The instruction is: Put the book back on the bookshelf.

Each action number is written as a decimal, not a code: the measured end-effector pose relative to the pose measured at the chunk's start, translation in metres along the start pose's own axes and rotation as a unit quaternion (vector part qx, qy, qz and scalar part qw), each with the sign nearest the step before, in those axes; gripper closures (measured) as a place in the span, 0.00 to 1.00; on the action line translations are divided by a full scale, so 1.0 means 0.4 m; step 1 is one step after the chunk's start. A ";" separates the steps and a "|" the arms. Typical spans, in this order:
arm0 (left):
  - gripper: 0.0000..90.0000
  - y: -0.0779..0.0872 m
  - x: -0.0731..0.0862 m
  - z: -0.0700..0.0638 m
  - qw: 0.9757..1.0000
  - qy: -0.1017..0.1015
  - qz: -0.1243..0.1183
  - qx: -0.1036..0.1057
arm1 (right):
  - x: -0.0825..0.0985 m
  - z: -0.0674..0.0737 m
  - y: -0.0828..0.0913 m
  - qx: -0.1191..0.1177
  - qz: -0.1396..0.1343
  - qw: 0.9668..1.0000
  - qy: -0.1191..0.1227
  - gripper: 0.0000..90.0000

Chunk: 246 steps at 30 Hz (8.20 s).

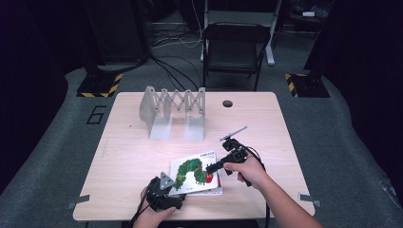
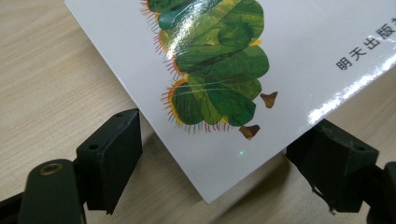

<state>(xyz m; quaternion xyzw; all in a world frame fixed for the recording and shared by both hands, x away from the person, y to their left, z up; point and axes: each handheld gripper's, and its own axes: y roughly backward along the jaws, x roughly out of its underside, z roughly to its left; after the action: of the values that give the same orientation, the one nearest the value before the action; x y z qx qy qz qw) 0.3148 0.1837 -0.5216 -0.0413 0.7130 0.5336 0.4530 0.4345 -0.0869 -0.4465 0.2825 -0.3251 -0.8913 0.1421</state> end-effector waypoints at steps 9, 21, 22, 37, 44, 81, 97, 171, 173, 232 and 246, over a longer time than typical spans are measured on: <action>0.20 0.001 0.000 0.003 1.000 -0.009 0.003 0.005 | -0.002 0.025 0.014 -0.032 -0.005 0.999 0.020 0.80; 0.22 -0.001 -0.006 0.013 1.000 -0.013 0.010 0.001 | -0.013 0.061 0.019 -0.031 0.000 0.998 0.051 0.88; 0.22 -0.002 -0.007 0.014 1.000 -0.015 0.010 0.001 | -0.013 0.063 0.018 -0.032 0.000 0.998 0.055 0.88; 0.24 -0.012 -0.018 0.040 1.000 -0.022 0.010 -0.003 | -0.019 0.119 0.023 -0.004 0.012 0.990 0.137 0.94; 0.25 -0.015 -0.023 0.047 1.000 -0.015 0.013 0.001 | -0.018 0.128 0.020 0.020 0.009 0.984 0.176 0.94; 0.28 0.053 -0.041 0.155 0.999 0.025 -0.023 0.041 | 0.008 0.117 0.027 0.064 0.029 0.956 0.284 0.94; 0.40 0.073 -0.088 0.116 0.993 -0.050 -0.085 0.065 | 0.040 0.059 0.015 0.109 0.031 0.947 0.302 0.87; 0.84 0.087 -0.268 0.057 0.983 -0.153 -0.007 0.103 | 0.009 -0.001 -0.004 0.224 -0.031 0.946 0.233 0.54; 0.83 0.086 -0.270 0.058 0.983 -0.155 -0.003 0.101 | 0.008 -0.001 -0.006 0.223 -0.032 0.946 0.235 0.53; 0.84 0.030 -0.283 0.051 0.986 -0.128 0.047 0.097 | 0.016 -0.006 -0.038 0.236 -0.051 0.940 0.240 0.51; 0.84 0.038 -0.277 0.051 0.985 -0.138 0.047 0.094 | 0.011 -0.004 -0.048 0.236 -0.052 0.939 0.243 0.51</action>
<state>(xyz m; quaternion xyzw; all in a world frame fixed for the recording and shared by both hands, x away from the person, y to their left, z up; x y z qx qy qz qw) 0.3838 0.1595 -0.4346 0.1098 0.6917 0.4854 0.5234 0.4305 -0.0752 -0.4622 0.5327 -0.4661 -0.6993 0.0995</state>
